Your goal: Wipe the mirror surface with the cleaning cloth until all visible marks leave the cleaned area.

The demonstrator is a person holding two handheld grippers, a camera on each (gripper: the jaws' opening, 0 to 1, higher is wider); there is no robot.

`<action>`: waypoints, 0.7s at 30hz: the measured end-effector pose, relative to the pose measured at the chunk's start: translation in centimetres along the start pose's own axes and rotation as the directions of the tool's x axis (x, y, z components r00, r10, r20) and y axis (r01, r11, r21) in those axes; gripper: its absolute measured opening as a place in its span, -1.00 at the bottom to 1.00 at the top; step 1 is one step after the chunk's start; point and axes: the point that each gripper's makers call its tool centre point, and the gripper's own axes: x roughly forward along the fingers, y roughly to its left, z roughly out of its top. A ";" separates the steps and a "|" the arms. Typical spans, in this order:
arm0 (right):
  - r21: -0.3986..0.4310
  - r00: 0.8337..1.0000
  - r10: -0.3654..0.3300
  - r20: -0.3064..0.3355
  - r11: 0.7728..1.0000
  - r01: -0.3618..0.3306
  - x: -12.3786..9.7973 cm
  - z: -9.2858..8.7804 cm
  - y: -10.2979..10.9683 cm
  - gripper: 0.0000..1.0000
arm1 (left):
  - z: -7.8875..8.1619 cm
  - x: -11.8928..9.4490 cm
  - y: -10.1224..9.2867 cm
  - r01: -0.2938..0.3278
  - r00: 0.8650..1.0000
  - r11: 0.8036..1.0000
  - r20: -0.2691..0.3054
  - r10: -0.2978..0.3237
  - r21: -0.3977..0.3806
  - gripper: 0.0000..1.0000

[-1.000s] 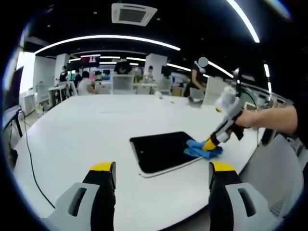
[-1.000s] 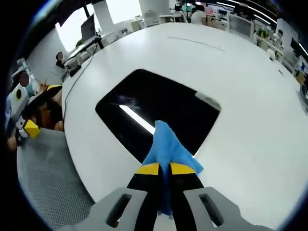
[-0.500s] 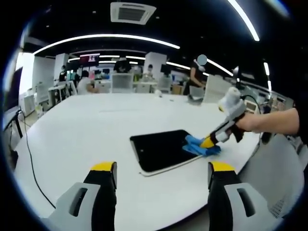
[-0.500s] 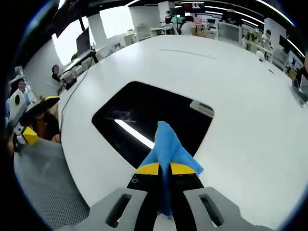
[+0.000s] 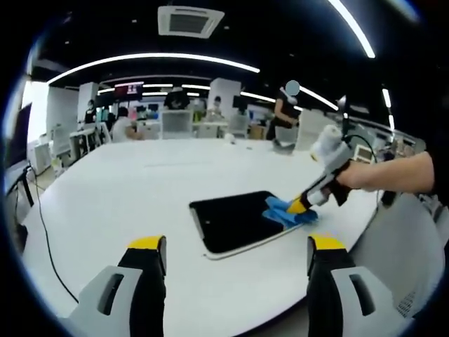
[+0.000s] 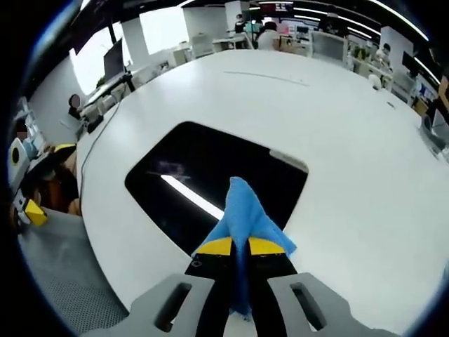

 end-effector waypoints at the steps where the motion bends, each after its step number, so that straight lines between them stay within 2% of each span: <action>1: 0.002 1.000 0.002 -0.003 1.000 -0.002 0.0 0.0 0.0 -0.98 | 0.0 0.0 0.0 0.000 1.000 1.000 0.001 0.000 -0.003 0.66; 8: -0.004 1.000 -0.011 -0.008 1.000 0.011 -0.1 0.1 0.3 -0.98 | 0.5 0.0 -0.2 0.007 1.000 1.000 0.027 -0.007 -0.009 0.73; 13: 0.009 0.999 -0.026 0.022 1.000 0.026 -0.1 0.3 0.1 -0.98 | 0.5 0.0 -0.3 0.012 1.000 1.000 0.027 -0.012 -0.004 0.73; 21: 0.005 1.000 -0.019 0.019 1.000 0.019 0.3 1.0 -0.3 -0.98 | 0.5 0.0 -0.1 0.001 1.000 1.000 0.022 -0.001 0.000 0.73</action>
